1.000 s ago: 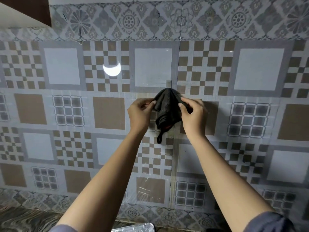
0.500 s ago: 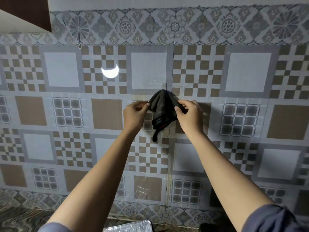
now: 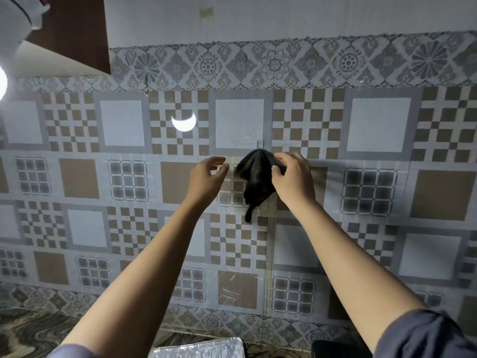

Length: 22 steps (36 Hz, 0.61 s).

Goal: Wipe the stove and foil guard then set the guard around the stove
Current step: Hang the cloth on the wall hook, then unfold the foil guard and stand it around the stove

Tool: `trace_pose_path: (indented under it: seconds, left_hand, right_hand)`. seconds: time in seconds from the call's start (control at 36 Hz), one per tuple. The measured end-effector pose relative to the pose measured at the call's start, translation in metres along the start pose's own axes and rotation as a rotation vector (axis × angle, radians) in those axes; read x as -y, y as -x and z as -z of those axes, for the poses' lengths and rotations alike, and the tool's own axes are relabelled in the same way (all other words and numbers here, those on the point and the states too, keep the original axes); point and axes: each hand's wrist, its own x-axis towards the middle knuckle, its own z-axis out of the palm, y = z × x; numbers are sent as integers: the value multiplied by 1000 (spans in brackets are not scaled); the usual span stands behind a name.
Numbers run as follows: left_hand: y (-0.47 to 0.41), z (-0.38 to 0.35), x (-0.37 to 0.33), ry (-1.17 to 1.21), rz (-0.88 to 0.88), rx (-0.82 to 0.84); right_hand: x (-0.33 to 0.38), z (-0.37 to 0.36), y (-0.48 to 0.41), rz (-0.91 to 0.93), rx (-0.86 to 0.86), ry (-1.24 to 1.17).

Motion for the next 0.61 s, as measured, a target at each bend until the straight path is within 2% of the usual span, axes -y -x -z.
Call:
trace_pose_path:
  seconds: [0.14, 0.22, 0.33, 0.42, 0.61]
  left_hand:
    - [27, 40, -4, -29, -7, -29]
    - [66, 64, 14, -98, 54, -32]
    - [137, 91, 55, -215, 211, -38]
    - [201, 107, 83, -292, 353, -19]
    - [353, 146, 127, -414, 618, 126]
  right_hand:
    - [41, 4, 27, 161, 48, -74]
    - [60, -5, 59, 232, 145, -175]
    - [71, -30, 114, 240, 358, -222]
    - [70, -52, 161, 178, 543, -283]
    - [66, -119, 294, 92, 973, -332]
